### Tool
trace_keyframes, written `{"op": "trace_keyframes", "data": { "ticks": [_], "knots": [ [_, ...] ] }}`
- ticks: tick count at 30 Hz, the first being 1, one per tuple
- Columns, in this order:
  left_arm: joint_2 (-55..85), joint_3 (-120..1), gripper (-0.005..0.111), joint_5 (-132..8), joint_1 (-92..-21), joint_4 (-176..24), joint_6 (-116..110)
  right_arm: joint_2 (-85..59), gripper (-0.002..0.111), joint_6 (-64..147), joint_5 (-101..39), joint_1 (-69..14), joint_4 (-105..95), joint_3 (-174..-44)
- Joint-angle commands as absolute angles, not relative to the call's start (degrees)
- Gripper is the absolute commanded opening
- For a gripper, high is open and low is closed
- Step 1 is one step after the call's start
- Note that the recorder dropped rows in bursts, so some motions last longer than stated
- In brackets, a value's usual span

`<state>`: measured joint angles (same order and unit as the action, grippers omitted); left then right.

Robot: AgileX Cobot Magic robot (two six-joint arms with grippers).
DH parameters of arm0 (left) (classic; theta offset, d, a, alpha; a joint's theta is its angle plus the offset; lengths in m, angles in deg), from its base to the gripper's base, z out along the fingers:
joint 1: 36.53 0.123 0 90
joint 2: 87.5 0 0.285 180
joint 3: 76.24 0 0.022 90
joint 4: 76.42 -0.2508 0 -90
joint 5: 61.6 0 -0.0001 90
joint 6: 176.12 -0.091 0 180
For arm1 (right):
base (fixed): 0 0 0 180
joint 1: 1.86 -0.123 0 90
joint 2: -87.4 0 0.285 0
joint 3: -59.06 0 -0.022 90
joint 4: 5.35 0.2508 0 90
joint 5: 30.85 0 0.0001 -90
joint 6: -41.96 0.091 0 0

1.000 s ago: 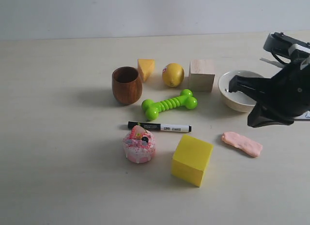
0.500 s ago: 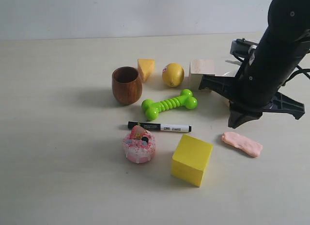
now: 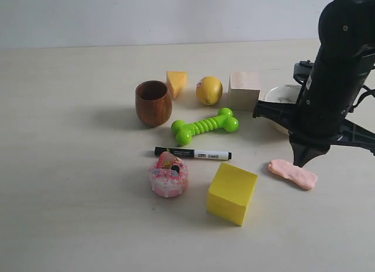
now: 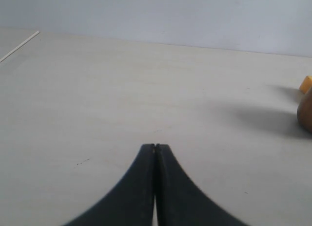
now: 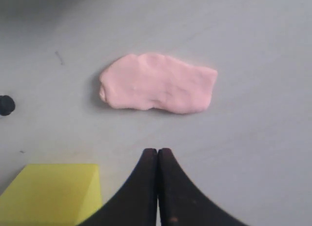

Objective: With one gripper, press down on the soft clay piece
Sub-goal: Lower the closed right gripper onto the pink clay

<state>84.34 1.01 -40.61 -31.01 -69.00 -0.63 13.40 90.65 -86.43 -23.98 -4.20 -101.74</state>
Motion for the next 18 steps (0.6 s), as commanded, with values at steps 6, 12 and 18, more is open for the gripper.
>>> {"op": "trace_keyframes", "data": {
  "ticks": [6, 12, 18],
  "knots": [
    [84.7, 1.0, 0.0, -41.2, -31.3, -68.6, -0.5, 13.9, 0.0, 88.3, -86.2, -19.7, -3.5, -100.1],
    [84.7, 1.0, 0.0, -41.2, -31.3, -68.6, -0.5, 13.9, 0.0, 88.0, -79.7, -19.7, -3.5, -97.7],
    [84.7, 1.0, 0.0, -41.2, -31.3, -68.6, -0.5, 14.0, 0.0, 87.9, -76.3, -19.7, -3.9, -97.5]
  ]
}}
